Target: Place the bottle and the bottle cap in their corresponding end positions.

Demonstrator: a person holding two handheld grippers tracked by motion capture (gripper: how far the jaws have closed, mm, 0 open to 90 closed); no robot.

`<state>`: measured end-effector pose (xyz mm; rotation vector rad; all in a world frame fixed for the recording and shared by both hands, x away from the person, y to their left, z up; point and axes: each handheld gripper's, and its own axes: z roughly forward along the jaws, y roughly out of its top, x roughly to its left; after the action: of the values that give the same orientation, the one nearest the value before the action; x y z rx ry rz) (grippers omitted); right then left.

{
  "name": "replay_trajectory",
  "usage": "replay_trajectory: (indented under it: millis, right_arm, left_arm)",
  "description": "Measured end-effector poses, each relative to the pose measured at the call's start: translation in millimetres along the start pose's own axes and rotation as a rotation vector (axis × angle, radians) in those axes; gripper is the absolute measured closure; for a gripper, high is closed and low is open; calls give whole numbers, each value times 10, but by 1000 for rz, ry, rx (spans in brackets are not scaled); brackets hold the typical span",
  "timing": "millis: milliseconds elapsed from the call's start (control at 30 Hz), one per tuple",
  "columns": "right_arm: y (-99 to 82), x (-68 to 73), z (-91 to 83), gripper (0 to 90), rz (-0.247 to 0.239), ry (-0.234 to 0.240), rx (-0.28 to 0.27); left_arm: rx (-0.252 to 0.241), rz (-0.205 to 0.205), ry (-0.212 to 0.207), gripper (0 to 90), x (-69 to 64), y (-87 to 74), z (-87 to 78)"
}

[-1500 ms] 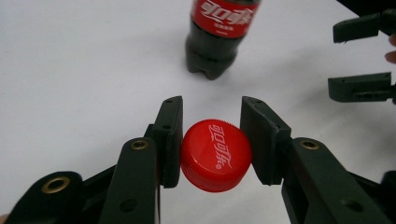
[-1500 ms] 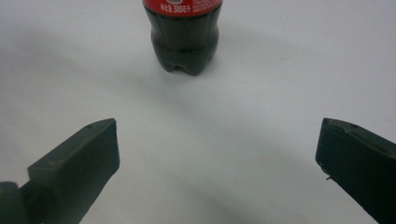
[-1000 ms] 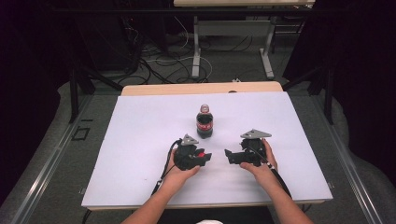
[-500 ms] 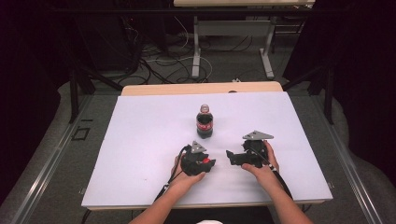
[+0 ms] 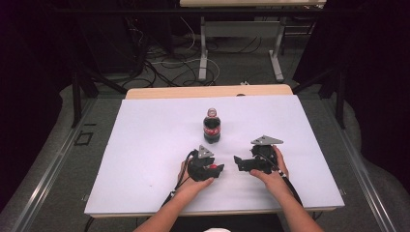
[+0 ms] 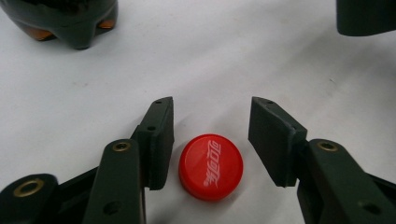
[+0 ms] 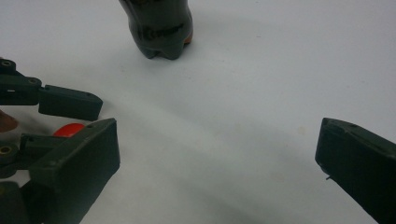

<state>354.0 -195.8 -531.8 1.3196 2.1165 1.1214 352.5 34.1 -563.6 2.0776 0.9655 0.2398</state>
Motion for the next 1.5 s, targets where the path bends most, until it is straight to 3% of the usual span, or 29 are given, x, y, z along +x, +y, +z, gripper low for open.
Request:
replay_trajectory:
  millis: [67, 133, 333, 467, 533, 633, 700, 800, 967, 1100, 1267, 1500]
  right_arm:
    - [1, 9, -1, 0, -1, 5, -1]
    - [4, 15, -2, 0, 3, 6, 1]
    - [15, 8, -13, 0, -5, 5, -3]
    - [26, -15, -33, 0, 2, -3, -11]
    - [26, -25, -46, 0, 7, 1, -9]
    - [32, -37, -60, 0, 15, 6, -15]
    - [37, -56, -67, 0, 18, -3, -15]
    - [43, -79, -86, 0, 28, -10, -20]
    - [46, -129, -106, 0, 33, -18, -26]
    - [40, -162, -122, 0, 38, -25, -25]
    - [32, -195, -137, 0, 38, -28, -21]
    - [-18, -284, -208, 0, 49, -40, -15]
  left_arm:
    - [-1, -14, -6, 480, 14, 25, -26]
    - [-3, 3, 8, 444, 26, 66, -51]
    - [19, 8, -23, 313, 115, 178, -200]
    - [-5, 13, 8, 280, 248, 205, -381]
    - [-12, -17, 0, 277, 338, 198, -495]
    - [-58, -26, -19, 270, 486, 164, -648]
    - [-74, -15, 2, 268, 572, 138, -754]
    - [-83, -5, 76, 255, 701, 79, -914]
    - [-103, -31, 148, 193, 867, -26, -1094]
    - [-106, -50, 160, 153, 983, -135, -1182]
    - [-105, -111, 162, 51, 1096, -265, -1263]
    - [-147, -155, 205, 4, 1249, -397, -1368]
